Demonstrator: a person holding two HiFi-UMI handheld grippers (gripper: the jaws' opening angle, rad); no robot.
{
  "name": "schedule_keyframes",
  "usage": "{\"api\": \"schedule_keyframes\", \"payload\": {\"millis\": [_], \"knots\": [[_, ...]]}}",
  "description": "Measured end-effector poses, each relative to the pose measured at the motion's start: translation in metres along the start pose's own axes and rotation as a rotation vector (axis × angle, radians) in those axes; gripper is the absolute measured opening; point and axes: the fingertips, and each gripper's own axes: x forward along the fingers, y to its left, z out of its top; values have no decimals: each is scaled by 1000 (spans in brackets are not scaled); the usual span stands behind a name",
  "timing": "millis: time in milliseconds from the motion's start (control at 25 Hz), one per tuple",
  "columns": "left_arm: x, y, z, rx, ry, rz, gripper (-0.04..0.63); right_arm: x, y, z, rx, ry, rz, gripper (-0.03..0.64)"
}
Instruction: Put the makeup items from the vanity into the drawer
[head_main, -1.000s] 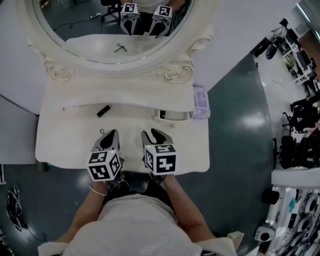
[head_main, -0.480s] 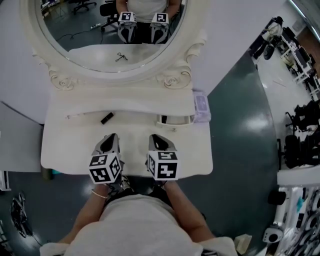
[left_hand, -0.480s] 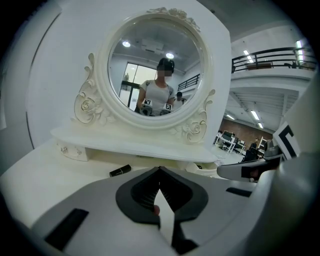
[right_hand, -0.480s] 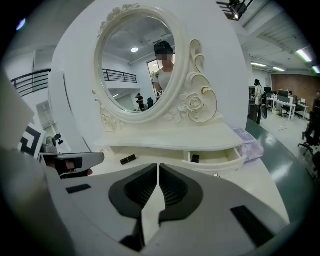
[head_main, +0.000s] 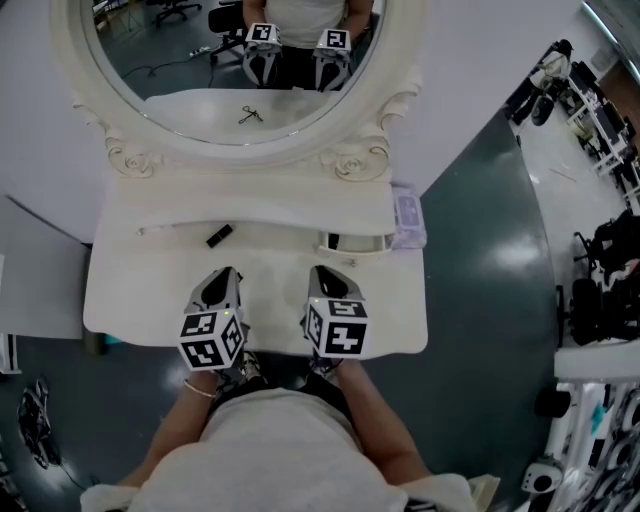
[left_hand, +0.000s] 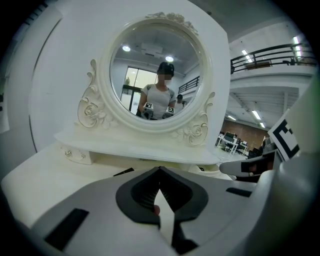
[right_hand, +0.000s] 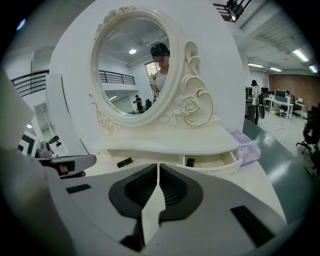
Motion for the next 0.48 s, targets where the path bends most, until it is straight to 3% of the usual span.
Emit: {"api": "schedule_keyframes", "payload": {"millis": [240, 480], "knots": [[-7, 20, -6, -39, -2, 43, 3, 8, 13, -11, -23, 44, 25, 28], [-28, 68, -30, -90, 28, 154, 3, 29, 48, -34, -70, 132, 87, 28]]}}
